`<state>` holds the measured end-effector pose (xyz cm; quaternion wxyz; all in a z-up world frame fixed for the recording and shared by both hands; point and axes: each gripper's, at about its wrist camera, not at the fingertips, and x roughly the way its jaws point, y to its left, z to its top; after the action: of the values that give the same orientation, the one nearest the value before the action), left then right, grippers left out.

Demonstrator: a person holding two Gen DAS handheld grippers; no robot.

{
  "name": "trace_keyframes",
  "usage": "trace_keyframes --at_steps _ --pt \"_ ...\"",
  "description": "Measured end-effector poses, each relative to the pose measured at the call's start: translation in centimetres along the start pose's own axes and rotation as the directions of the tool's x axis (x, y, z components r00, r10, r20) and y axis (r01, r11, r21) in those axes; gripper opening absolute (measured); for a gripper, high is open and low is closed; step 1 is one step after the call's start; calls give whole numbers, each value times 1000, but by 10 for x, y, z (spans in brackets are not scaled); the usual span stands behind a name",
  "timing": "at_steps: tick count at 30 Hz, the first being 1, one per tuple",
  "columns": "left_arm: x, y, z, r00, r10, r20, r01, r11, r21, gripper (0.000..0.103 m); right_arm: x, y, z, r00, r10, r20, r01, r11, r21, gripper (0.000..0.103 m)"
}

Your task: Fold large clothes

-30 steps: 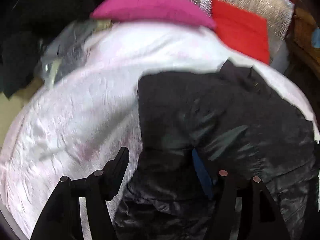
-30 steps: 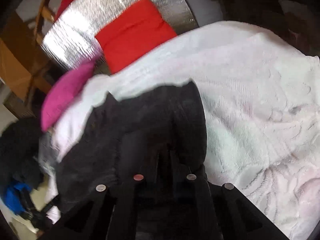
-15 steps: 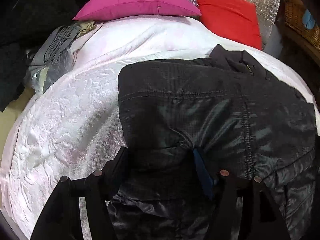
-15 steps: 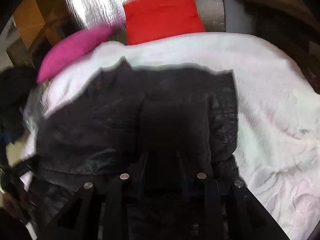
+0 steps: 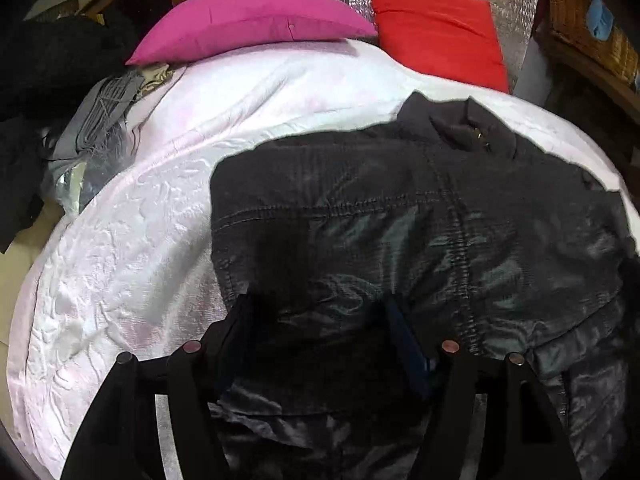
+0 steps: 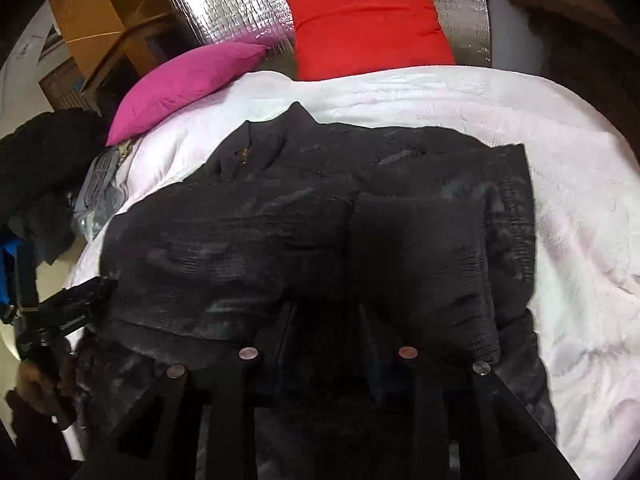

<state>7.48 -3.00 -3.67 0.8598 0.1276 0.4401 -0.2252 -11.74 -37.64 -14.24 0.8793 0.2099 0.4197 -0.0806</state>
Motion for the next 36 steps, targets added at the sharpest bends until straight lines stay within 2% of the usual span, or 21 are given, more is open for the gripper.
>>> trace_keyframes --at_steps 2,5,8,10,11,12,13,15,19,22,24,26,27,28,30,31,32,34,36 --pt "-11 3 0 1000 -13 21 14 1000 -20 69 -22 -4 0 998 45 47 -46 999 20 35" --pt "-29 6 -3 999 -30 45 31 999 -14 69 -44 -16 -7 997 46 69 -48 998 26 35" --pt "-53 10 -22 997 -28 76 26 999 26 71 -74 -32 -27 997 21 72 -24 999 39 35" --pt "-72 10 -41 996 -28 89 24 999 44 75 -93 -39 -43 996 5 84 -11 997 72 39" --pt "-81 13 -53 995 -24 92 19 998 52 75 -103 -45 -51 995 8 96 -18 995 100 45" --pt "-90 16 -64 995 -15 94 10 998 59 75 -117 -58 -66 993 22 115 -39 989 146 69" --pt "-100 21 -76 995 -1 100 -6 998 64 75 -132 -70 -82 990 28 136 -53 981 188 79" --pt "-117 35 -97 994 10 110 -15 999 46 76 -155 -85 -107 986 34 165 -72 970 231 79" --pt "-146 56 -149 994 -56 98 61 997 -56 80 -180 -104 -156 984 83 157 -127 946 298 79" --pt "-159 67 -190 992 -100 75 109 985 -130 80 -180 -101 -180 988 84 131 -122 941 316 79" --pt "-163 71 -213 993 -110 46 116 977 -177 80 -173 -92 -194 993 73 96 -100 942 320 79" --pt "-164 74 -229 993 -114 11 114 972 -204 80 -159 -83 -202 998 20 56 -36 950 312 77" --pt "-164 76 -234 994 -112 7 111 970 -214 80 -154 -81 -206 999 -2 47 -12 951 310 73" --pt "-163 76 -238 993 -118 2 115 967 -228 79 -149 -78 -210 999 -11 34 0 952 306 57" --pt "-161 76 -245 989 -150 -13 143 963 -227 68 -138 -68 -216 1000 -6 -25 13 960 280 37" --pt "-159 76 -247 987 -160 -25 150 962 -227 44 -138 -62 -218 999 -19 -28 25 966 258 37" --pt "-156 76 -251 983 -176 -42 162 959 -232 25 -141 -54 -220 999 -30 -17 33 975 219 36" --pt "-155 79 -256 979 -198 -50 180 952 -250 20 -145 -47 -220 1000 -7 -8 9 982 188 35" --pt "-154 79 -262 979 -196 -60 174 949 -262 20 -147 -50 -220 1000 -11 -3 11 980 198 35"
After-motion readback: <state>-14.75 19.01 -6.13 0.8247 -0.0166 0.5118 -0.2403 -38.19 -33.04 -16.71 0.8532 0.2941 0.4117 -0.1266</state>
